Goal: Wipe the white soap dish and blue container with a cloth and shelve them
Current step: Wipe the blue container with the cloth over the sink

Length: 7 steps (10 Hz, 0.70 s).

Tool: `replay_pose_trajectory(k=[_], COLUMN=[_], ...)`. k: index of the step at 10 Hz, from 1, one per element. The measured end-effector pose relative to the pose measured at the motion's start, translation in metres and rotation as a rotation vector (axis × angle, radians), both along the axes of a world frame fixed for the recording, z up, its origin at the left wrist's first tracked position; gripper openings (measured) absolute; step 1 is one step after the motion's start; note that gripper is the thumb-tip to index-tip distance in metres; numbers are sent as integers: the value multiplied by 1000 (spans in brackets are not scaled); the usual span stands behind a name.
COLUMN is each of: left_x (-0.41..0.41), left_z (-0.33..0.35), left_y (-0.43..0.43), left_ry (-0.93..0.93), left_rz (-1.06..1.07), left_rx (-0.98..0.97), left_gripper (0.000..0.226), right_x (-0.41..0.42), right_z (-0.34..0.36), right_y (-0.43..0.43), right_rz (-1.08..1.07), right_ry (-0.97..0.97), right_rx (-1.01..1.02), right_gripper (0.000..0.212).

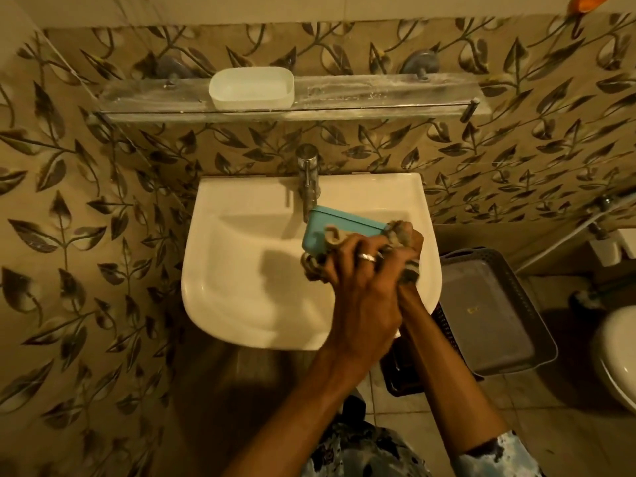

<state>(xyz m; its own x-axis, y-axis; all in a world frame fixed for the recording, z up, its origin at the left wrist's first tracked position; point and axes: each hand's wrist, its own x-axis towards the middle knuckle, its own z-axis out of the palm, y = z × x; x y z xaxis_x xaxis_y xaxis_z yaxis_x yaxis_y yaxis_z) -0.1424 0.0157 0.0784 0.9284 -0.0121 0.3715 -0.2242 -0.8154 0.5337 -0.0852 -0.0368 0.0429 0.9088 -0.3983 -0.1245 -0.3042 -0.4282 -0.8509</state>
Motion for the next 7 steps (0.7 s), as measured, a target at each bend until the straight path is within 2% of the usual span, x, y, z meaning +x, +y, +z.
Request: replay_pose_trajectory(k=[1, 2, 3, 4, 5, 6, 7], left_x=[9, 28, 43, 30, 15, 41, 67], left_z=[-6, -7, -13, -13, -20, -25, -26], left_y=[8, 36, 46, 20, -1, 19, 42], left_ry=[-3, 112, 223, 168, 49, 55, 200], left_rz=[24, 169, 337, 257, -4, 104, 338], left_rx=[50, -120, -356, -253, -5, -84, -293], left_gripper=[41, 34, 35, 39, 40, 35, 33], right_x=[-2, 13, 15, 11, 9, 18, 29], right_z=[-15, 1, -1, 3, -5, -10, -13], right_y=[-2, -6, -4, -3, -3, -6, -7], right_rz=[-45, -156, -116, -132, -100, -161, -162], right_ry=[-147, -200, -253, -243, -214, -232, -208], right_rx=[627, 703, 602, 521, 557, 618, 583], right_gripper=[4, 27, 28, 30, 54, 27, 31])
